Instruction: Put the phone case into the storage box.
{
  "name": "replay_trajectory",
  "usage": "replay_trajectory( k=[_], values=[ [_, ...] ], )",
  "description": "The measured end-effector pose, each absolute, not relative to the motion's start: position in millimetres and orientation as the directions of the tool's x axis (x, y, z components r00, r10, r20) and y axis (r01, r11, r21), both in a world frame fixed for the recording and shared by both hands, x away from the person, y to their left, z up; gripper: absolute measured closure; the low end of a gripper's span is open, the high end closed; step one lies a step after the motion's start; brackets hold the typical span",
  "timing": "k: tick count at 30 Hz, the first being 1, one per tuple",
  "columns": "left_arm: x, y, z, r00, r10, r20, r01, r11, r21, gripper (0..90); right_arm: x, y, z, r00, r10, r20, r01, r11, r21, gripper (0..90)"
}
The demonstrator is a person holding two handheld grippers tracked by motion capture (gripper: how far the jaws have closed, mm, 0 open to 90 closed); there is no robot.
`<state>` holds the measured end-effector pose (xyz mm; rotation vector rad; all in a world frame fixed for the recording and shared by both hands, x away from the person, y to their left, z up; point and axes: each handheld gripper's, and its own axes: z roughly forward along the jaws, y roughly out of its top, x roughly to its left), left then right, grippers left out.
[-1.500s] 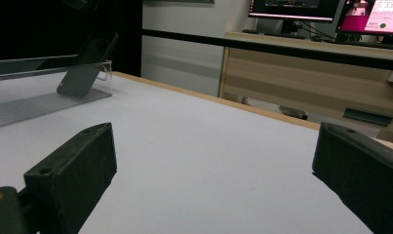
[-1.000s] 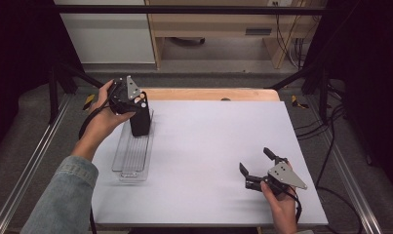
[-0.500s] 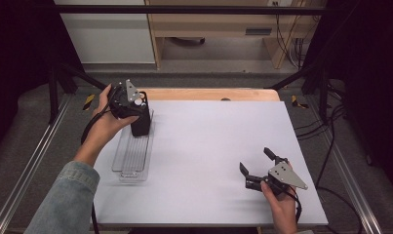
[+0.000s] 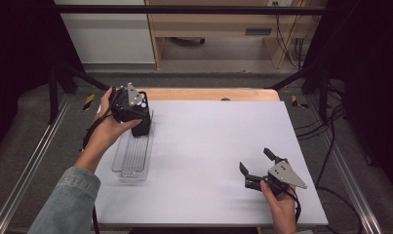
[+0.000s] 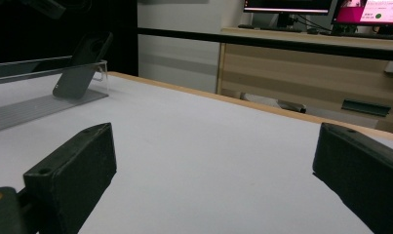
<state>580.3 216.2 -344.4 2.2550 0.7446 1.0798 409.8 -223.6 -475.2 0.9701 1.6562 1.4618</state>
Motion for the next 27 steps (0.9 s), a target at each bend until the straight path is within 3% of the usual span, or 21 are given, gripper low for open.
replay_trajectory(
  k=[19,27],
  values=[
    [576,213,-354,0.549,0.685,0.48,0.27,-0.688,0.674,6.6,412,-223,-475,-0.45,0.892,-0.038,0.091,0.088,0.992,3.7],
    [569,206,-353,0.542,0.735,0.407,0.268,-0.61,0.746,5.8,411,-223,-475,-0.444,0.896,-0.021,0.106,0.075,0.992,3.4]
  ],
)
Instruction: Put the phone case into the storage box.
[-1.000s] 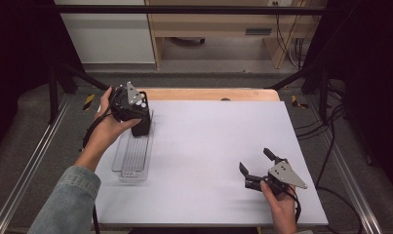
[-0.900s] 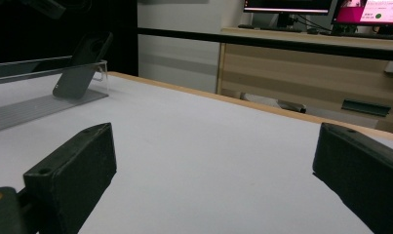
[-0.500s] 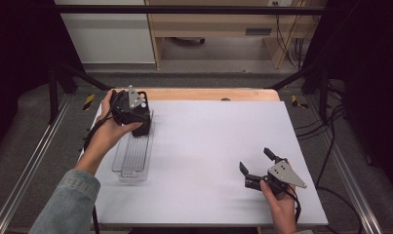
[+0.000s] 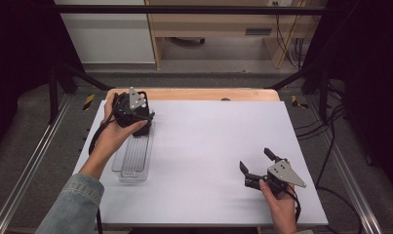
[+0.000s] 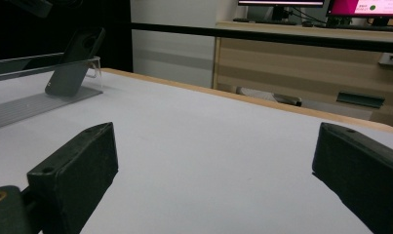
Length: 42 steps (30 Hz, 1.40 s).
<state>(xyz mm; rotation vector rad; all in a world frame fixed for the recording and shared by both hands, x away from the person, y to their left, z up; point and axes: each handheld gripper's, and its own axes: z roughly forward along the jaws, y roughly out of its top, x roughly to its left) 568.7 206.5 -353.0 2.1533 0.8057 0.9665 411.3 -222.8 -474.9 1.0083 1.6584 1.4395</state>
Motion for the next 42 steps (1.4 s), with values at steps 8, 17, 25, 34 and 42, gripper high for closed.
replay_trajectory(
  k=[8,17,25,34,42],
  values=[
    [561,200,-351,0.517,0.776,0.362,0.243,-0.538,0.807,5.3,412,-223,-474,-0.417,0.909,-0.015,0.118,0.07,0.991,3.1],
    [552,188,-352,0.541,0.787,0.296,0.237,-0.481,0.844,4.6,413,-224,-473,-0.414,0.91,0.019,0.158,0.051,0.986,2.9],
    [545,188,-349,0.526,0.814,0.244,0.221,-0.409,0.886,4.6,413,-225,-473,-0.406,0.914,0.019,0.167,0.053,0.985,3.2],
    [529,190,-343,0.532,0.829,0.173,0.212,-0.329,0.92,2.7,412,-229,-473,-0.39,0.92,0.033,0.174,0.038,0.984,3.2],
    [514,193,-341,0.537,0.833,0.133,0.199,-0.279,0.939,2.5,413,-232,-472,-0.398,0.915,0.057,0.195,0.024,0.98,3.0]
  ],
)
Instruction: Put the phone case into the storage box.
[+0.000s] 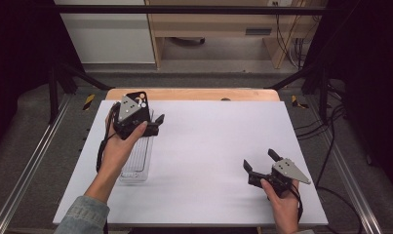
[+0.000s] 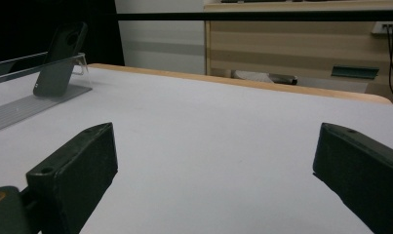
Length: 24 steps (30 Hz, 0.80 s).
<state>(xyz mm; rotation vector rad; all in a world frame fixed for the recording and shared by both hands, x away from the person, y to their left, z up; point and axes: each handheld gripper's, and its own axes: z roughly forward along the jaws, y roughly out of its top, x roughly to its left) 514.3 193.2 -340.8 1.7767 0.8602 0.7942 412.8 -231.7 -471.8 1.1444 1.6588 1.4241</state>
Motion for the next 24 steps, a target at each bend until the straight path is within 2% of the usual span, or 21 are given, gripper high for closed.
replay_trajectory(
  k=[24],
  values=[
    [462,232,-343,0.505,0.862,0.04,0.157,-0.137,0.978,1.8,412,-233,-475,-0.424,0.904,0.054,0.201,0.036,0.979,2.8]
  ],
)
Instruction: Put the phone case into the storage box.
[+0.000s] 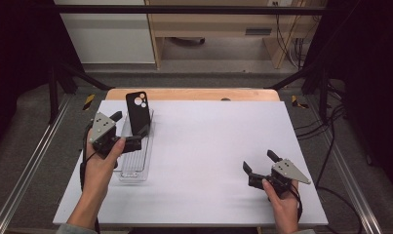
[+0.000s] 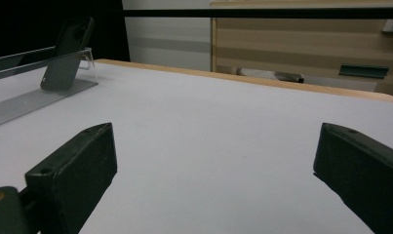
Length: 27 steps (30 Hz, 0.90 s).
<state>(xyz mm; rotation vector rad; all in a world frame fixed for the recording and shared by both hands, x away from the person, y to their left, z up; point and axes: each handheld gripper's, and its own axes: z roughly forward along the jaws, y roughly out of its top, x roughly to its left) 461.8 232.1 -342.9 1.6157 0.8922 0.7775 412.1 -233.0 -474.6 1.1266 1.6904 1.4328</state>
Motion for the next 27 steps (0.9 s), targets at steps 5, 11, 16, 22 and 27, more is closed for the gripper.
replay_trajectory(
  k=[5,11,16,22,27],
  values=[
    [453,247,-337,0.49,0.871,0.029,0.129,-0.105,0.986,1.7,411,-233,-475,-0.428,0.902,0.051,0.199,0.038,0.979,2.7],
    [442,267,-336,0.471,0.882,0.019,0.117,-0.084,0.99,1.7,412,-230,-476,-0.46,0.887,0.041,0.191,0.053,0.98,2.3],
    [430,279,-336,0.465,0.885,0.019,0.107,-0.077,0.991,1.7,411,-229,-476,-0.464,0.886,0.028,0.191,0.068,0.979,2.3],
    [418,290,-340,0.455,0.89,0.021,0.102,-0.076,0.992,1.7,411,-228,-477,-0.469,0.883,0.026,0.193,0.073,0.978,2.3],
    [411,295,-343,0.455,0.89,0.025,0.098,-0.078,0.992,1.4,411,-228,-477,-0.473,0.881,0.025,0.191,0.075,0.979,2.3]
  ],
)
